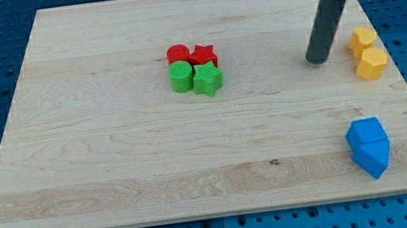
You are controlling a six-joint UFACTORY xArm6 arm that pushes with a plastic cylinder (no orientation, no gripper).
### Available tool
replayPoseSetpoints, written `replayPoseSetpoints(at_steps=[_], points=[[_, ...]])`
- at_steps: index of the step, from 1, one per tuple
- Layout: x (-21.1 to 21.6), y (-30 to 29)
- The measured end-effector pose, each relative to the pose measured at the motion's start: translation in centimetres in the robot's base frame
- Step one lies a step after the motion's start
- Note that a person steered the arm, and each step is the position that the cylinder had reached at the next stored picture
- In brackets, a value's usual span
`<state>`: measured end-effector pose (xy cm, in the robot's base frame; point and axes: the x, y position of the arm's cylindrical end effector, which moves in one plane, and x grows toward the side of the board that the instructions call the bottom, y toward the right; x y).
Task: Push the yellow blocks downwards of the board
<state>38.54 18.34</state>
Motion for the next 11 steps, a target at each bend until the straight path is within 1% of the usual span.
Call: replayPoseSetpoints(at_steps=[1,2,3,6,9,11], points=[[-4.6,0.7],[-6.3,4.0],[-6.2,6.7],[-2.8,6.8],[-1.3,6.8],[0.8,6.8]])
